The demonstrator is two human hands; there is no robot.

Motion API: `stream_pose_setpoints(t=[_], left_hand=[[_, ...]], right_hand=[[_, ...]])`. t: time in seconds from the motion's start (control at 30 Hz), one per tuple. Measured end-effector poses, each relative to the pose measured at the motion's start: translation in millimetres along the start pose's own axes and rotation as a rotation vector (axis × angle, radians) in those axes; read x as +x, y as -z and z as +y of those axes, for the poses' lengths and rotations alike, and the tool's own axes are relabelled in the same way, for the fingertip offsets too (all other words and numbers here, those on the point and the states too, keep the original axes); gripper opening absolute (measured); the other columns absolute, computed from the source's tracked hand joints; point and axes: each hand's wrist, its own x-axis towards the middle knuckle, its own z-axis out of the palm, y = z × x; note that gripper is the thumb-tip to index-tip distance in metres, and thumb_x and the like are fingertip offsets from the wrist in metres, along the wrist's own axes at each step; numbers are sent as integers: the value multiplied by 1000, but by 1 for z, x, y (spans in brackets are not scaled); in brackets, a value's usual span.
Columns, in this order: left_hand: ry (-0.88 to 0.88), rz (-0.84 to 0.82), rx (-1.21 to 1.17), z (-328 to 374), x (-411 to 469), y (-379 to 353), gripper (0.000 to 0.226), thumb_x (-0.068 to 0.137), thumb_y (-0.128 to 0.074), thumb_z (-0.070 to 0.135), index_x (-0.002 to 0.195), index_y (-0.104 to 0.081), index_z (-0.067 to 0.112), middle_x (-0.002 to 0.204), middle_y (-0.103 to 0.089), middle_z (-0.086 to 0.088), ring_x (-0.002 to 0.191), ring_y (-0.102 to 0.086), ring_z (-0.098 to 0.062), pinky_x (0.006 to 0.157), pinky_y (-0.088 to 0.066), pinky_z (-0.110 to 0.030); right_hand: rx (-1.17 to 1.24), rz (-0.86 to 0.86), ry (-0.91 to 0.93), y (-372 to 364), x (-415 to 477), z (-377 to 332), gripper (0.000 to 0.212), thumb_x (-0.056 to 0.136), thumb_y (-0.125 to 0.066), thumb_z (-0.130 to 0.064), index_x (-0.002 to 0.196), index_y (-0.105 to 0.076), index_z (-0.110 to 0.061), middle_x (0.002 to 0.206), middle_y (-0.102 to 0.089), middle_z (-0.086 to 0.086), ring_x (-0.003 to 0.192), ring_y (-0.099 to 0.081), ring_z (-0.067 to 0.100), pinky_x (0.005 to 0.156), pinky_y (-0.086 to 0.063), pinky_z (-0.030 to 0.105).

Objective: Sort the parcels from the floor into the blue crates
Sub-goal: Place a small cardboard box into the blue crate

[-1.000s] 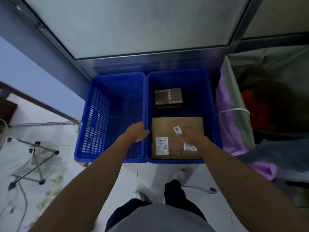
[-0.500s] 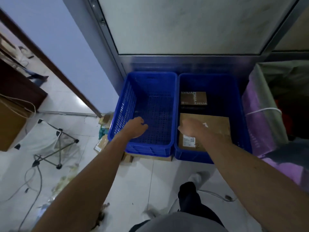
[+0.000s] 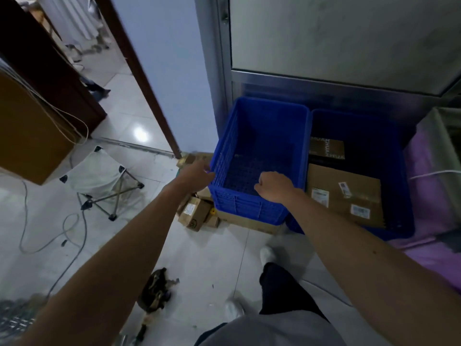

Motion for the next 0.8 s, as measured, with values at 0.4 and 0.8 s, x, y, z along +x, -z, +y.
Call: stream_pose_setpoints(t=[0.4,0.8], left_hand=[[92,6,7,-73,68,41,34,98,-55,28,121,-64,4,121,-67,-14,101,-60,-26,84,-46,-33],[149,-107,93,-137,183,92,37,99,-53,36,128,-60,12,127,-64,-14,113,-60,-29,92,-50,-37]], right_hand=[[-27,-60,13,-28,106,-67,27,99,-47,-35,103,-57,-11,98,-58,6,87,-57,25,69,-43,36],[26,-142,4,-31,225,-132,24,102,-44,-33,87,-47,-14,82,-46,1,75,-48,22,66,-37,37]])
